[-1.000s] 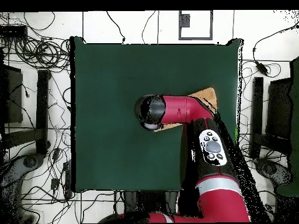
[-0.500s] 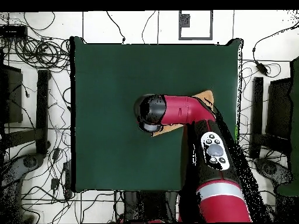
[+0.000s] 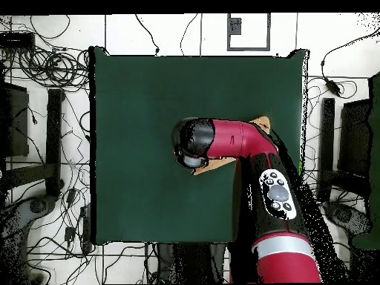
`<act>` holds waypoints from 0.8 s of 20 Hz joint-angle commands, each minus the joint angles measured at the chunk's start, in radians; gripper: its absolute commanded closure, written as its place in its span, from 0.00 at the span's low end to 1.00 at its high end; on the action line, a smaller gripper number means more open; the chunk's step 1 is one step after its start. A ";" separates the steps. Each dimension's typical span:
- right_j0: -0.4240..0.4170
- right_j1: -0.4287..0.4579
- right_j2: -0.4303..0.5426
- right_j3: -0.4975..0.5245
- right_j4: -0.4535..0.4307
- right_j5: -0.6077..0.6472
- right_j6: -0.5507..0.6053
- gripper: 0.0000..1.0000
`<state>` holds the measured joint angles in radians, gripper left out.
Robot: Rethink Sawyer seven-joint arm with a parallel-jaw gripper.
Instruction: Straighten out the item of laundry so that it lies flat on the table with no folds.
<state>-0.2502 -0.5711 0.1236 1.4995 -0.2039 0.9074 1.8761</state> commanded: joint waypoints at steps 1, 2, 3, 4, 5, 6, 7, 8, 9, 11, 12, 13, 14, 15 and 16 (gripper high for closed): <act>0.003 0.021 0.105 0.071 0.044 0.089 -0.020 1.00; 0.005 0.021 0.103 0.068 0.043 0.090 -0.020 1.00; 0.007 0.022 0.101 0.066 0.041 0.093 -0.018 1.00; 0.008 0.022 0.099 0.066 0.040 0.093 -0.019 1.00; 0.011 0.022 0.097 0.063 0.037 0.095 -0.017 1.00; 0.013 0.022 0.095 0.061 0.034 0.094 -0.015 1.00; 0.013 0.022 0.095 0.061 0.034 0.091 -0.016 1.00; 0.014 0.022 0.095 0.062 0.033 0.088 -0.014 1.00; 0.014 0.021 0.095 0.063 0.034 0.087 -0.014 1.00; 0.012 0.020 0.098 0.056 0.043 0.111 -0.013 1.00; 0.014 0.016 0.097 0.053 0.046 0.129 -0.013 1.00; 0.011 0.015 0.101 0.047 0.051 0.147 -0.018 1.00; 0.009 0.014 0.105 0.042 0.056 0.163 -0.021 1.00; 0.007 0.013 0.108 0.036 0.061 0.178 -0.024 1.00; 0.005 0.011 0.110 0.035 0.066 0.196 -0.025 1.00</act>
<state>-0.2518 -0.5711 0.1236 1.4993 -0.1948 0.9291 1.8761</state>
